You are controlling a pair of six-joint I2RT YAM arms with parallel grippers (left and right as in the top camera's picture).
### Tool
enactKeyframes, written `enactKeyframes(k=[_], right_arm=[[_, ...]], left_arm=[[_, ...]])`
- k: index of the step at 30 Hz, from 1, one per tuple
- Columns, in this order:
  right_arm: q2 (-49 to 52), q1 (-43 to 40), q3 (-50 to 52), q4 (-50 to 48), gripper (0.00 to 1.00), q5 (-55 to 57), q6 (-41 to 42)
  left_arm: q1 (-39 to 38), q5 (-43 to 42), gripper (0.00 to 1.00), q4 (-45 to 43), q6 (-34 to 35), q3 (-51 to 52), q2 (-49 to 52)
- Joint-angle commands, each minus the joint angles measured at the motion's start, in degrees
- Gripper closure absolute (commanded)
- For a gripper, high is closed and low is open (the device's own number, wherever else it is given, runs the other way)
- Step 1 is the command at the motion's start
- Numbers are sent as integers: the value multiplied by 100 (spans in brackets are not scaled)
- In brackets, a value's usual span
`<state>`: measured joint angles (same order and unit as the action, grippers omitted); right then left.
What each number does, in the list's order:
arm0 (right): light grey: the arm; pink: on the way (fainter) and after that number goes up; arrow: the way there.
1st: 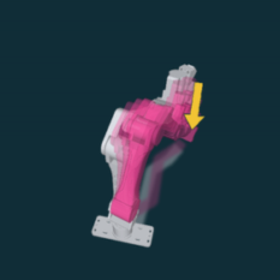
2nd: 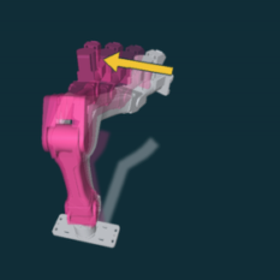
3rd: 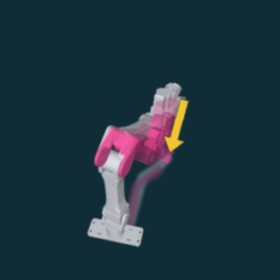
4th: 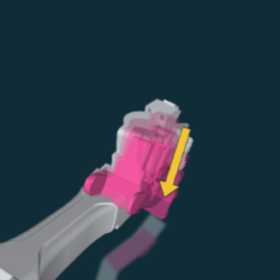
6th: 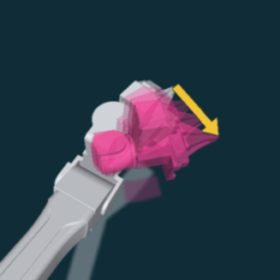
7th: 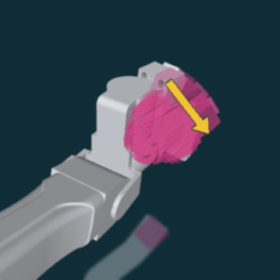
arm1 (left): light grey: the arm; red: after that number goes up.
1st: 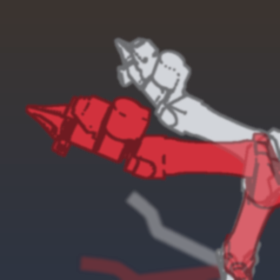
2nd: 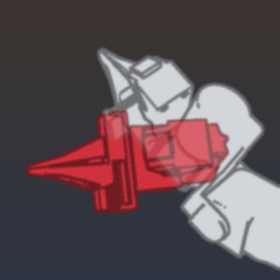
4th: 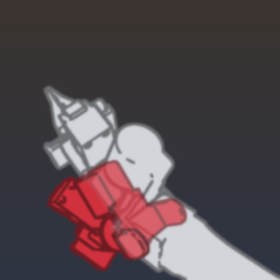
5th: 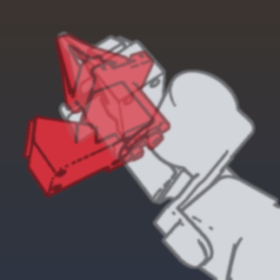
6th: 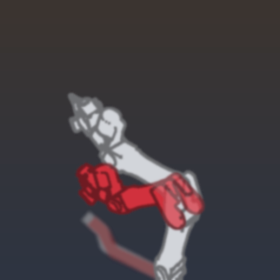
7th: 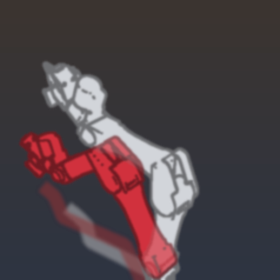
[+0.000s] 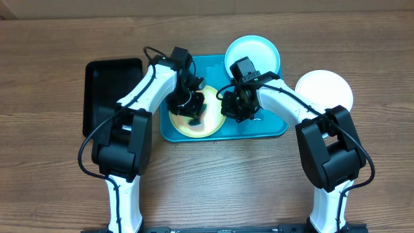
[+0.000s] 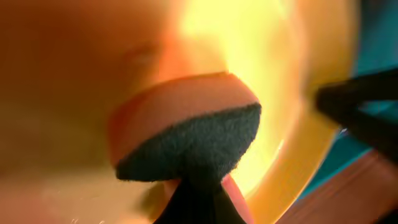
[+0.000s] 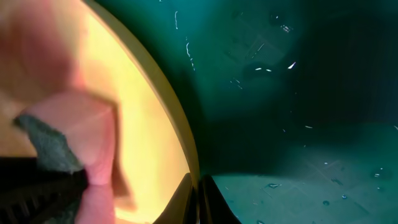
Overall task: Clean dirty plates on tray and stack at the side
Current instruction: 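Scrub the yellow plate with the sponge while right gripper holds it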
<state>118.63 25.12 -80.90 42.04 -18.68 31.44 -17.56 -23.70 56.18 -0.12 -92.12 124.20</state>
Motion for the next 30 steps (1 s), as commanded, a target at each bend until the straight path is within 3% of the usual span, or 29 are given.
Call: enactKeyframes(k=[1, 4, 7, 11, 15, 18, 26, 28, 30], right_arm=[[68, -44, -17, -9, 96, 57, -35], [68, -44, -17, -11, 96, 57, -35], [68, -44, -17, 0, 96, 57, -37], [68, -44, -17, 9, 96, 59, -37], [68, -44, -17, -4, 96, 59, -37], [68, -44, -17, -33, 96, 57, -37], [68, -44, -17, 7, 96, 57, -105], [68, -44, -17, 4, 96, 57, -103], [68, -44, -17, 4, 96, 57, -103]], left_arm=[[-48, -468, 96, -645, 380, 33, 111], [-48, 385, 96, -1340, 1386, 33, 114], [-48, 1751, 96, -1447, 2179, 33, 111], [-48, 3738, 96, -782, 2876, 33, 114], [-42, 4623, 96, 61, 3254, 33, 114], [-63, 4266, 96, 382, 3235, 33, 114], [-162, 223, 96, 444, 1460, 33, 111], [-164, -455, 96, 317, 1161, 33, 114], [-164, -595, 96, 127, 1180, 33, 114]])
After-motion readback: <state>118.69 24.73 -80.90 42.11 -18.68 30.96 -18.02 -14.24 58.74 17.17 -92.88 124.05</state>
